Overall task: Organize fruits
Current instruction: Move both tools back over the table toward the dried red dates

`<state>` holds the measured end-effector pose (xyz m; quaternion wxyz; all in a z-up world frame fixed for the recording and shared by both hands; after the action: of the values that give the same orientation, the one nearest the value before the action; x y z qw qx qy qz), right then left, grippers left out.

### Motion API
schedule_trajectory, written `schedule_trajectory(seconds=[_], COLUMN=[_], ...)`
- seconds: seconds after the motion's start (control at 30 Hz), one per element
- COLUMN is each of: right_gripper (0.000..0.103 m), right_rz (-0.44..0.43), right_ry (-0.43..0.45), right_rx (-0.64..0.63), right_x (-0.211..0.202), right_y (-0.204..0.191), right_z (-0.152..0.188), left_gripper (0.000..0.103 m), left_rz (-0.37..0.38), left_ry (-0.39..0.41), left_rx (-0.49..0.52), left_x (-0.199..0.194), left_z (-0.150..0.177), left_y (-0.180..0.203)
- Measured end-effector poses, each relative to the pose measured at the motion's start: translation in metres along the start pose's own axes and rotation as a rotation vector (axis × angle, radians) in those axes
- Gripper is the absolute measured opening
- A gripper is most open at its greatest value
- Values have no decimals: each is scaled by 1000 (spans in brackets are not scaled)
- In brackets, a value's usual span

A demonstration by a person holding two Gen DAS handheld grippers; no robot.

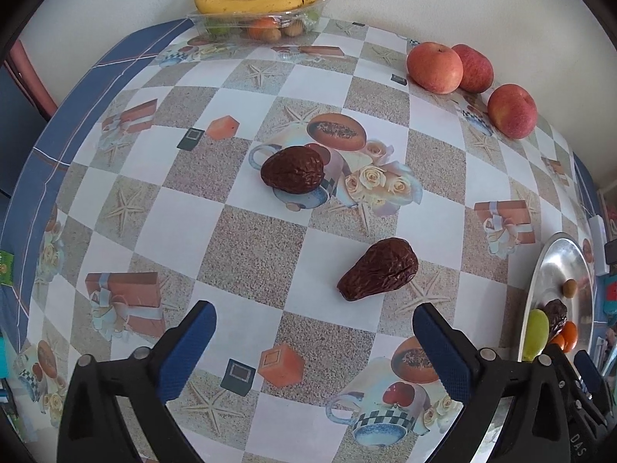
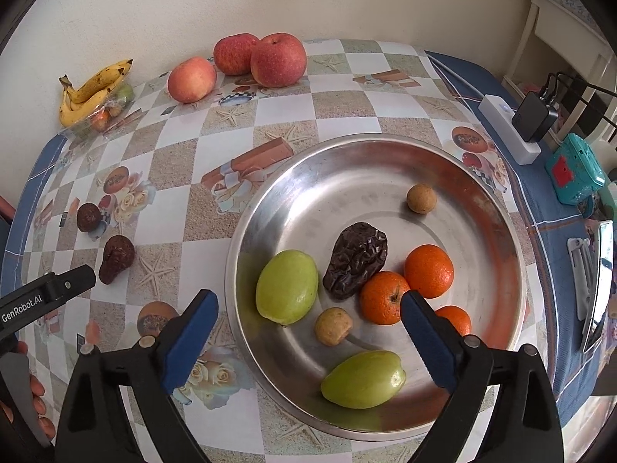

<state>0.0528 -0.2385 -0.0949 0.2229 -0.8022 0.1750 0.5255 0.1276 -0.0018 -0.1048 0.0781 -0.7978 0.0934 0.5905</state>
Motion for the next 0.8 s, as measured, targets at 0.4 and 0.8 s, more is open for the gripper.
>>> schedule_trajectory(seconds=[0.4,0.8], right_gripper=[96,96], right_rz=[-17,-58], right_ry=[19,-7], right_rx=[19,-89], right_x=[-1,2], right_y=[-3,-45], right_z=[-2,12], left_gripper=[103,103], left_rz=[-21,-164], left_ry=[-1,45], left_rx=[-2,-64], left_x=[0,-19], left_z=[-2,-11], left_y=[-10,-78])
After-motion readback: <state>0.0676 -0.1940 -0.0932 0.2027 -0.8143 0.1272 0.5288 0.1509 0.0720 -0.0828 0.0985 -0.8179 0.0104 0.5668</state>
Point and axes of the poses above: each gripper's, at about its wrist camera, not at the fingertips, and x roughly the way its jaws point, y to its right, z to its underside, the point moved 8 cm from there along x, roughly the way its jaws point, and after that the axes turned 15 degrees about x, right-handed, at the moved point
